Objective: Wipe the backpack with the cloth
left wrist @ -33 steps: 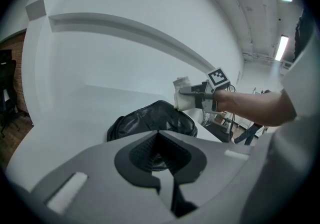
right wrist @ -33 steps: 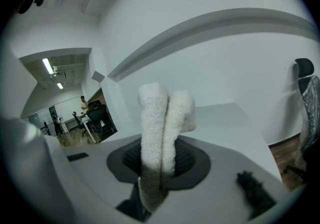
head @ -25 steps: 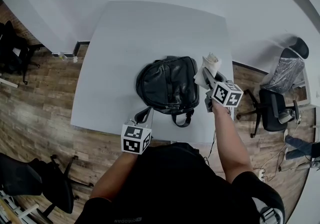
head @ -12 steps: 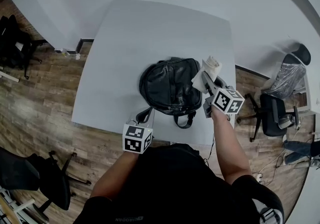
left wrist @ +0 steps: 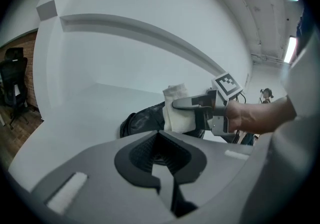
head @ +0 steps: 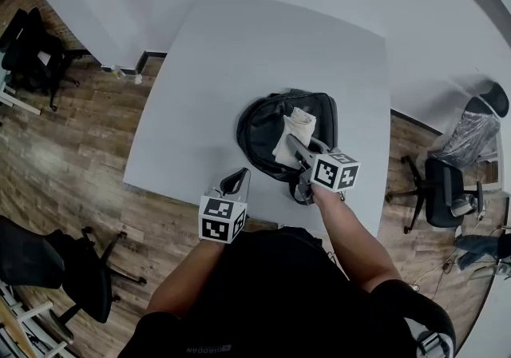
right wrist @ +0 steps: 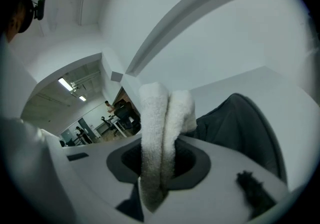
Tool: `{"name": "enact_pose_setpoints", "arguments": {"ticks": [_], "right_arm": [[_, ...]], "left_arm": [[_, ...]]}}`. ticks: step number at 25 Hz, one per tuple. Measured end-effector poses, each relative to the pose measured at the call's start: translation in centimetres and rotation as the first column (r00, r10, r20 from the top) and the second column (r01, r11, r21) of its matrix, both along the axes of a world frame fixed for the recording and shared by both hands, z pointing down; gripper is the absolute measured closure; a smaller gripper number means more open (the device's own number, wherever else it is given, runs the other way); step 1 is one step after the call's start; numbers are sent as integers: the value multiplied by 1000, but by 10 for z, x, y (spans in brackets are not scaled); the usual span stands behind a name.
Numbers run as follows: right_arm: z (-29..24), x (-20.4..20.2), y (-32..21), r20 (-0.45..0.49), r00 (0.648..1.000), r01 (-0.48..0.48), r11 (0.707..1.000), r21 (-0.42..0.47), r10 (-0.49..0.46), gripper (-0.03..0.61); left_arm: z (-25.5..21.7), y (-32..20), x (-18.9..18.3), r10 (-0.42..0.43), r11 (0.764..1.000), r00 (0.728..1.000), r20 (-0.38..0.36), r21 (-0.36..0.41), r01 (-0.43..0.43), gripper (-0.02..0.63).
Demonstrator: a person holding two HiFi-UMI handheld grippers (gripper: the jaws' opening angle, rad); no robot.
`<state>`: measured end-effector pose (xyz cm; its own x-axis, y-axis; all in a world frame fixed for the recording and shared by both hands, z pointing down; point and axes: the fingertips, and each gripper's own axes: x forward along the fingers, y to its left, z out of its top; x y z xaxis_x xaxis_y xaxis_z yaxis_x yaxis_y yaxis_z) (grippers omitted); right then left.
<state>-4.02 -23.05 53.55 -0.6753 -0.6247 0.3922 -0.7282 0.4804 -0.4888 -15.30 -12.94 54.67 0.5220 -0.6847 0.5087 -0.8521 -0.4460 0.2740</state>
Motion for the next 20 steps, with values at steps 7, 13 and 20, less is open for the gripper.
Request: {"name": "enact_pose_setpoints", "arguments": {"ticks": [7,13,20], "right_arm": [[30,-74,38,41,987,159,983,-92,-155,485],[38,-102,47,22,975,222,970,-100,-221,485],[46,-101,43,-2,975,218,969,-117,-220,485]], "left_arm": [[0,6,-18,-31,1000,999,18,-2,31,607],[0,8,-29,-36,999,999,30,-1,36,607],[-2,10,-33,-27,1000,999,40,0,27,607]]}}
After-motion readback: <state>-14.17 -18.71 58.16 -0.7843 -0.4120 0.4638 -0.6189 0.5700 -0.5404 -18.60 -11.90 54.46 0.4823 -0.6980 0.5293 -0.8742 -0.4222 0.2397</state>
